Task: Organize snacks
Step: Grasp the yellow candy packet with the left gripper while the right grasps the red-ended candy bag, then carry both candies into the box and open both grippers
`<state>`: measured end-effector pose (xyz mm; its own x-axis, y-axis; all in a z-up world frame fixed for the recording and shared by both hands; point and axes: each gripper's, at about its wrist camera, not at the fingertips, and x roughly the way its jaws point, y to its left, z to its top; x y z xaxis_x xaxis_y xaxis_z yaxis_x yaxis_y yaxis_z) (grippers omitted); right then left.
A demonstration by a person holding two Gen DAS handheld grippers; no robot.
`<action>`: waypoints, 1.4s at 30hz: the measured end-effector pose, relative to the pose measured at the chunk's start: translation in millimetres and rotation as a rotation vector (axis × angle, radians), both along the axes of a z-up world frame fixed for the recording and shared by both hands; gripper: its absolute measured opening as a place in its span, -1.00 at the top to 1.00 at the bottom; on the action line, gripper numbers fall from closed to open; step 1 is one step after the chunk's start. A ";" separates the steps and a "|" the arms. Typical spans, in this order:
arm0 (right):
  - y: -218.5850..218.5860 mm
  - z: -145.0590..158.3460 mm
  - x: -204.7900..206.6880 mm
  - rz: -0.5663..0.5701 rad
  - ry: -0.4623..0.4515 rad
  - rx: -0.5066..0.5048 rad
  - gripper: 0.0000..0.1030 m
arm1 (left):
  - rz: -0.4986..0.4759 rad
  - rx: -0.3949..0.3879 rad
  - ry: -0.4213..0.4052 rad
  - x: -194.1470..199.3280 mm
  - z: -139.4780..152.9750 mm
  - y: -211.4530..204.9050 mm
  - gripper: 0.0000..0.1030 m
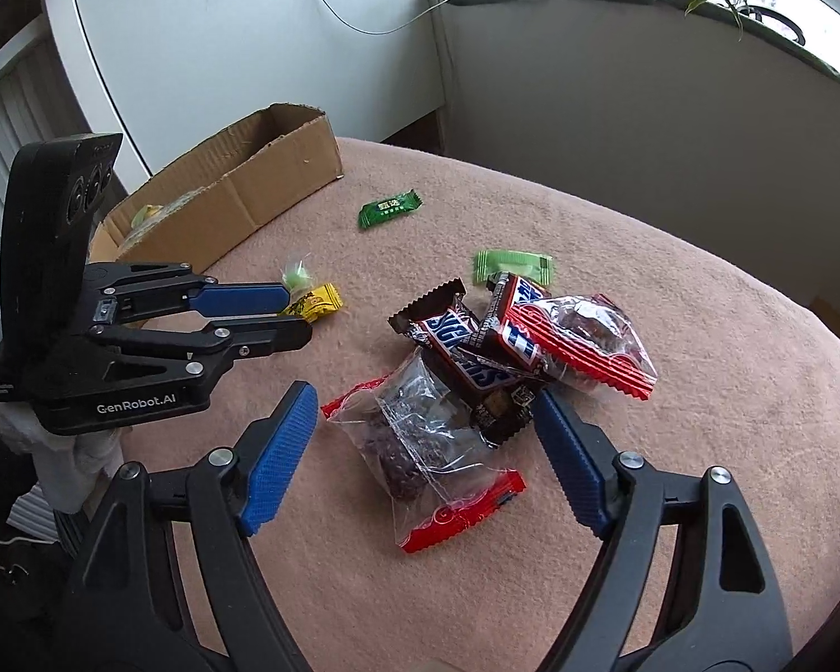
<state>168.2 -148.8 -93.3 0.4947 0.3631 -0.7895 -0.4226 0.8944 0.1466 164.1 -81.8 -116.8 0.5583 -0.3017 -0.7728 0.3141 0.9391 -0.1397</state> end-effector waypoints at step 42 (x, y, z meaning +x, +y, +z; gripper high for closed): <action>19.3 -10.1 -40.1 0.032 -0.012 -0.097 0.22 | 0.005 0.056 -0.041 -14.7 3.8 7.4 0.59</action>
<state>128.1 -129.5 -103.4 0.4937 0.3010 -0.8159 -0.4527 0.8900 0.0544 149.4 -74.3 -113.0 0.5915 -0.2559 -0.7646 0.3135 0.9467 -0.0743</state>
